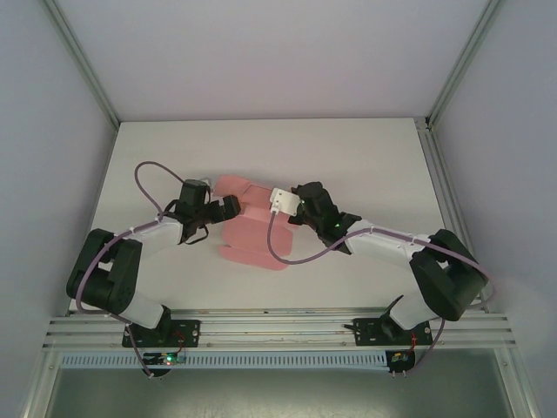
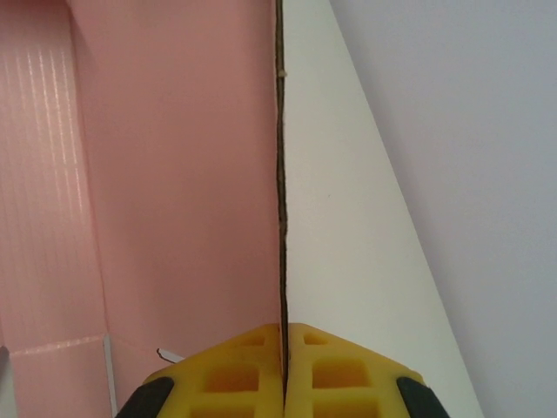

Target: Assemble paper box

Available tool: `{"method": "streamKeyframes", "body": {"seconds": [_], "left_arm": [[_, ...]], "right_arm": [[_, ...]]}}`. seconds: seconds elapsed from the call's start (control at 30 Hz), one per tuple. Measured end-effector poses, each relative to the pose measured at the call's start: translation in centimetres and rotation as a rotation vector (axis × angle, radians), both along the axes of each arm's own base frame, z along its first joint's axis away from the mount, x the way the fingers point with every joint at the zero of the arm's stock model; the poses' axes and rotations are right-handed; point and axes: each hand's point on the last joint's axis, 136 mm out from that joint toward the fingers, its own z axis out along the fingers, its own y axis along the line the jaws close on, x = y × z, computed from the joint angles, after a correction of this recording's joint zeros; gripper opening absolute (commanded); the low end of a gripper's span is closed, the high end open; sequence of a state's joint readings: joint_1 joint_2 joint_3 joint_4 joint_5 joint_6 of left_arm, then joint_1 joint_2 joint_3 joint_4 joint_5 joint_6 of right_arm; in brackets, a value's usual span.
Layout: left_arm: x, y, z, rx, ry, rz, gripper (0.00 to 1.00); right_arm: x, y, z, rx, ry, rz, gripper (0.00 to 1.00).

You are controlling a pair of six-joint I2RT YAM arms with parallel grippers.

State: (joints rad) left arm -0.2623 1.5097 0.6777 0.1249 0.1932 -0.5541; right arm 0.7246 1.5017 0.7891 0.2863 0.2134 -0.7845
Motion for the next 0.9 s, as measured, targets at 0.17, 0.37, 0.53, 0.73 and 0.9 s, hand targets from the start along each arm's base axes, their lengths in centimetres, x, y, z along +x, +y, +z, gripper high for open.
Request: {"method": "streamKeyframes", "body": {"seconds": [0.17, 0.37, 0.53, 0.73, 0.9], "left_arm": [[-0.6, 0.5, 1.7, 0.027, -0.028, 0.021, 1.0], [-1.6, 3.5, 5.6, 0.113, -0.107, 0.138, 1.0], [-2.1, 6.9, 4.9, 0.203, -0.063, 0.27, 1.0], [-1.2, 11.8, 3.0, 0.172, 0.01, 0.452, 1.0], [1.2, 11.5, 1.2, 0.099, 0.022, 0.413, 0.85]], "right_arm": [[1.0, -0.2, -1.6, -0.131, -0.06, -0.008, 0.0], [2.4, -1.2, -4.8, -0.348, -0.121, -0.012, 0.0], [2.9, -0.4, -3.4, -0.375, -0.235, 0.022, 0.0], [2.8, 1.0, -1.2, -0.387, -0.368, 0.067, 0.0], [2.4, 1.3, -1.0, -0.384, -0.416, 0.089, 0.0]]}}
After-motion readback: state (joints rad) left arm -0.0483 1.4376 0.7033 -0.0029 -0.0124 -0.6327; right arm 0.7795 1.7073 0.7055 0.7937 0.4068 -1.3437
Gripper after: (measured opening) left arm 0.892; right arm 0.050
